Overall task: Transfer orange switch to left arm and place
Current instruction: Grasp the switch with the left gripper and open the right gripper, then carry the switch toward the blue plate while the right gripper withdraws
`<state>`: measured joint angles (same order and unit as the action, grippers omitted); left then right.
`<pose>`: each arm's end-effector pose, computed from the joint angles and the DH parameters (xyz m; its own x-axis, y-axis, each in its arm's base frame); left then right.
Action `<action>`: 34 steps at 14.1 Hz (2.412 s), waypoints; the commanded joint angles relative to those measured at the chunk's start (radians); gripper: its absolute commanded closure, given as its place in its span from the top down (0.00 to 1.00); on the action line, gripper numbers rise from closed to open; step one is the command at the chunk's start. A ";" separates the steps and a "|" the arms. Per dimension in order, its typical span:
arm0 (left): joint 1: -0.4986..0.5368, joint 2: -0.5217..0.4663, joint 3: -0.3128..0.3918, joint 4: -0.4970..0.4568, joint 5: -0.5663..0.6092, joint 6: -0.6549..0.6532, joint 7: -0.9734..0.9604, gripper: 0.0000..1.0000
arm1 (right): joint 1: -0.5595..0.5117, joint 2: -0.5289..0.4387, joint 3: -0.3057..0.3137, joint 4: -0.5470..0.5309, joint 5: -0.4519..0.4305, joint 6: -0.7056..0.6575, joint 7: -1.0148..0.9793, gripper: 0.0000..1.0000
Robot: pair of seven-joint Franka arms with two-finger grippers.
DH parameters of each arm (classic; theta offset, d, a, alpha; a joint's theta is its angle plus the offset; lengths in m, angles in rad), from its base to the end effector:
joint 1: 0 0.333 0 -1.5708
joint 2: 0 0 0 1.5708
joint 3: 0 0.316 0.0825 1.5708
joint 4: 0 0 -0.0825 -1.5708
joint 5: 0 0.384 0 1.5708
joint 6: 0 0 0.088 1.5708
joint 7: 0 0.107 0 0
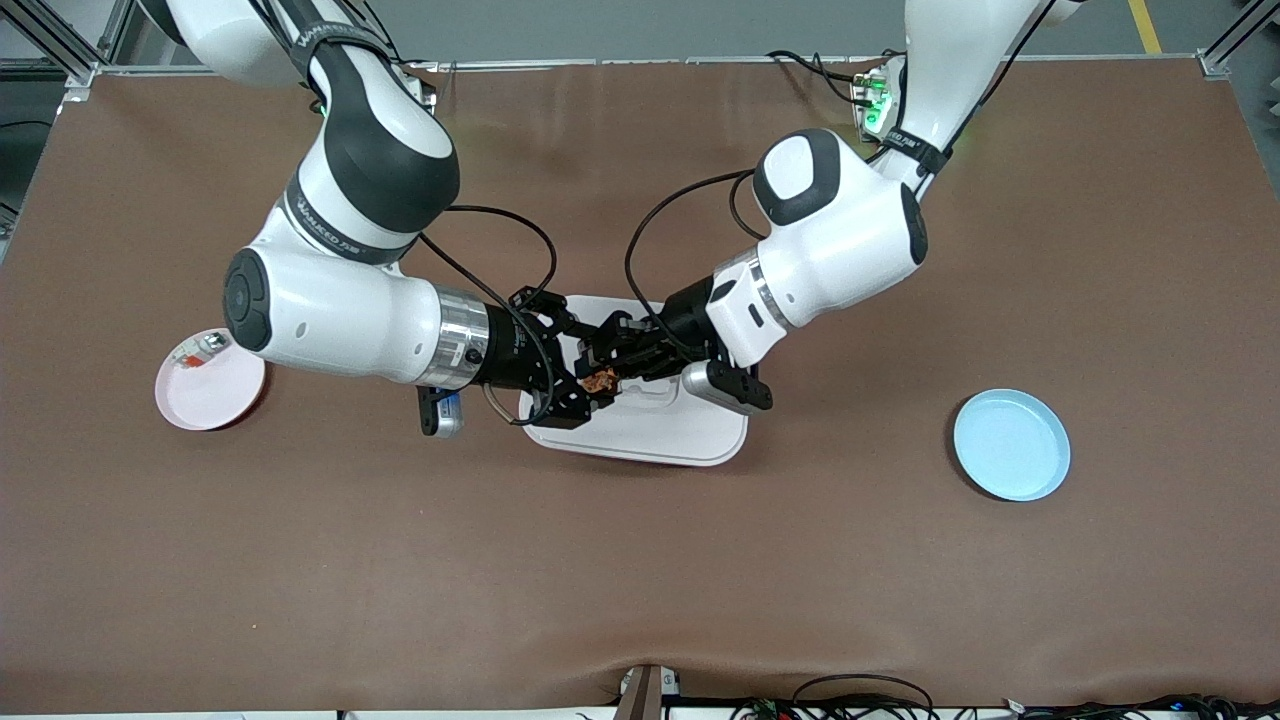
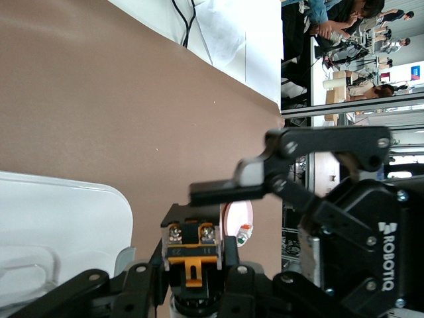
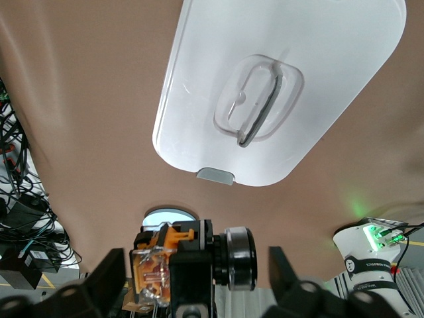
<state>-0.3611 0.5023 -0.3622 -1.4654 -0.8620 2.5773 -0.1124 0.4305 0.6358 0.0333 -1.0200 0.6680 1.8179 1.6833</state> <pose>0.5964 -0.4362 0.4713 0.9809 0.1579 0.1139 -0.0054 -0.5627 0.8267 0.6513 0.3733 0.5152 0.1857 -0.7451 -0.6405 -0.9763 -0.2136 -0.0346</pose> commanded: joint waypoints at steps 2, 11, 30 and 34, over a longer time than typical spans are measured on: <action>0.019 -0.039 0.002 -0.010 0.047 -0.002 -0.001 0.00 | -0.015 0.013 -0.010 0.035 0.015 -0.046 -0.026 1.00; 0.181 -0.183 0.008 -0.029 0.320 -0.408 -0.075 0.00 | -0.174 -0.014 -0.013 0.058 -0.028 -0.357 -0.296 1.00; 0.454 -0.352 0.009 -0.027 0.782 -0.956 -0.135 0.00 | -0.346 -0.091 -0.013 0.057 -0.481 -0.670 -1.308 1.00; 0.516 -0.370 0.009 -0.041 0.781 -0.979 -0.154 0.00 | -0.360 -0.091 -0.015 0.057 -0.524 -0.669 -1.447 1.00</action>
<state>0.1344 0.1722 -0.3483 -1.4724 -0.0954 1.6076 -0.2552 0.0825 0.5583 0.0081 -0.9600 0.1772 1.1597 0.2963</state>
